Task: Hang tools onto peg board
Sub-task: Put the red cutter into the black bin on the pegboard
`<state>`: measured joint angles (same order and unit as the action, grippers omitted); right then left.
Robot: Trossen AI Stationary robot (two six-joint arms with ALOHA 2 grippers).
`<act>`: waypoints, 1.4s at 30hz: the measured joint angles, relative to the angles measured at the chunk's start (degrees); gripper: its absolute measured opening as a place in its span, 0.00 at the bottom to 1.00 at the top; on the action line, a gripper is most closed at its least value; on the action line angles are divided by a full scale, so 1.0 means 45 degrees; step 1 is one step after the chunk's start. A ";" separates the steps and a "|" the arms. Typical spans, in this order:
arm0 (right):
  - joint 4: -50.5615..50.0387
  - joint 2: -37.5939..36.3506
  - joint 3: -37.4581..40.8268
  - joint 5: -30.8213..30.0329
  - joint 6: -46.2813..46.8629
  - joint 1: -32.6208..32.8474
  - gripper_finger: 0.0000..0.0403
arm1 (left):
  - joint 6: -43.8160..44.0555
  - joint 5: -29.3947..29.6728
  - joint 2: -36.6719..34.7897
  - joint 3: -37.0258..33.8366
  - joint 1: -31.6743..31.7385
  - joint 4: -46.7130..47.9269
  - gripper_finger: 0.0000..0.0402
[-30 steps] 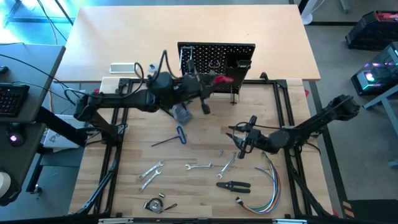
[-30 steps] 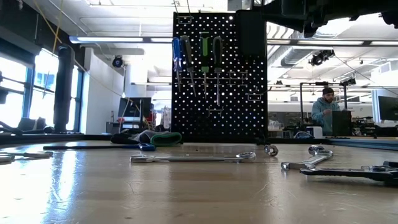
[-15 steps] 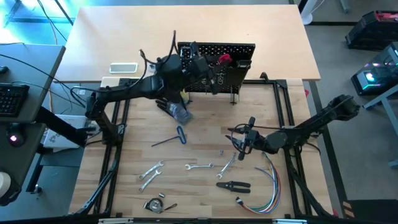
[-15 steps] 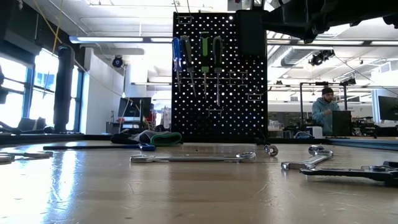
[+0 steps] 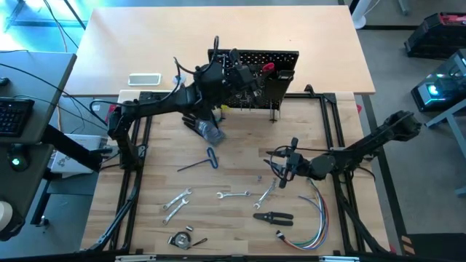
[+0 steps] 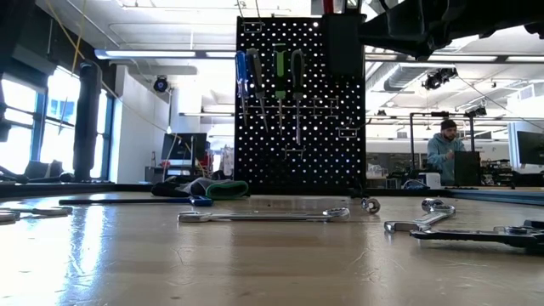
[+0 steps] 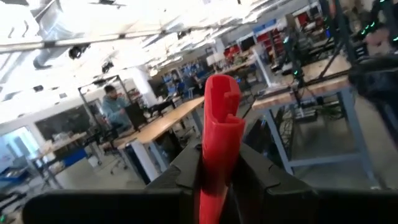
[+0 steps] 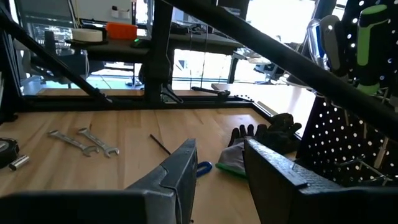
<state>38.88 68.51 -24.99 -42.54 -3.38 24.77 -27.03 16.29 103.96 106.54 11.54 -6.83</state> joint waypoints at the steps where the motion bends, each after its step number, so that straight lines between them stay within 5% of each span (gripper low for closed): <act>1: -0.0014 0.0000 0.0000 0.0026 0.0000 0.0000 0.31 | 0.0067 0.0013 0.0028 -0.0007 0.0054 0.0138 0.12; 21: -0.0359 0.0225 0.0000 0.0072 0.0499 -0.0005 0.31 | 0.0424 -0.0229 0.0647 -0.0015 0.0615 0.0669 0.17; 42: -0.0113 0.0719 0.0000 0.0076 0.0782 -0.0005 0.31 | 0.0124 0.0034 0.0627 -0.0015 0.0475 0.0541 0.42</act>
<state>38.37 71.75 -24.99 -42.19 0.14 24.75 -26.47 16.45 106.78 106.48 13.67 -4.40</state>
